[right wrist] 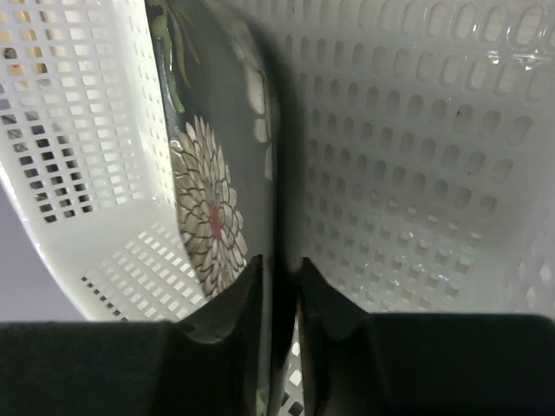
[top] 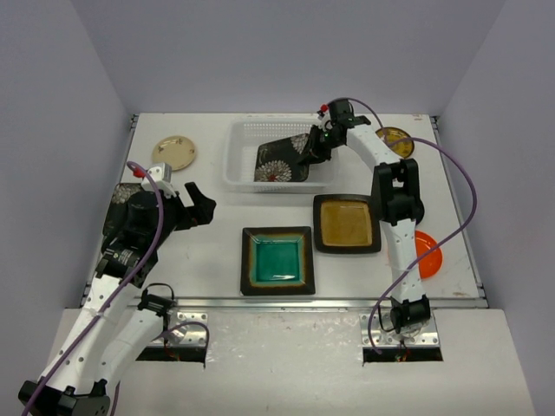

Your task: Place the plates into the plastic bin on the countertop

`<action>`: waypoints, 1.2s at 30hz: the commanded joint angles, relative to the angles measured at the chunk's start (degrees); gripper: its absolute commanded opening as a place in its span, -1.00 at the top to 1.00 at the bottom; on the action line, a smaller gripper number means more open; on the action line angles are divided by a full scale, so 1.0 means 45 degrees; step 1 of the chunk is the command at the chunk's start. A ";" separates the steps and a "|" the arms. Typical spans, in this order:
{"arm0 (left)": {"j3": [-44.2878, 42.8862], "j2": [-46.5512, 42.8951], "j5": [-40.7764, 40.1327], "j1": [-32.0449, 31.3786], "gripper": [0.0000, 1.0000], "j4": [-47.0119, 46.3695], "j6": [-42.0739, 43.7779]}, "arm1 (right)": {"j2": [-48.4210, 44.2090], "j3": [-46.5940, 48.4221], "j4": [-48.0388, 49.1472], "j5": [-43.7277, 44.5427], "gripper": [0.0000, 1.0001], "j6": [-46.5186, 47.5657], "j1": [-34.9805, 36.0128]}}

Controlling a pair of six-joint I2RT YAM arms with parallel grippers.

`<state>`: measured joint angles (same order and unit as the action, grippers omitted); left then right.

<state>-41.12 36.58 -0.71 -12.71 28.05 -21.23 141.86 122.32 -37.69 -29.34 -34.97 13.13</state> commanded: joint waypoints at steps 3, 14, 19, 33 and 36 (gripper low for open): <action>0.0018 -0.0253 0.0080 0.0051 -1.00 -0.0687 0.0152 | -0.0853 0.0813 0.0564 -0.0234 -0.40 -0.0035 0.0028; -0.0469 0.0689 -0.2686 0.0051 -1.00 0.0279 -0.0695 | -0.3427 0.0461 -0.0695 0.2528 -0.97 0.1393 0.0135; -0.0909 0.1325 -0.4335 0.0051 -1.00 0.1137 -0.1477 | -0.4079 0.0841 -0.1856 0.3858 -0.98 0.2151 0.0207; -0.0223 0.3408 -0.4254 0.5743 -1.00 0.1536 -0.5857 | -1.4335 -1.1881 0.3787 -0.0690 -0.98 0.1312 0.0330; 0.0137 0.4113 -0.3274 0.7440 -1.00 0.0767 -0.6336 | -1.6344 -1.4382 0.5146 -0.2215 -0.98 0.0448 0.0305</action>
<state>-42.95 51.37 -20.56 11.62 36.88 -45.03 81.17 72.56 -28.12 -26.00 -27.16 14.81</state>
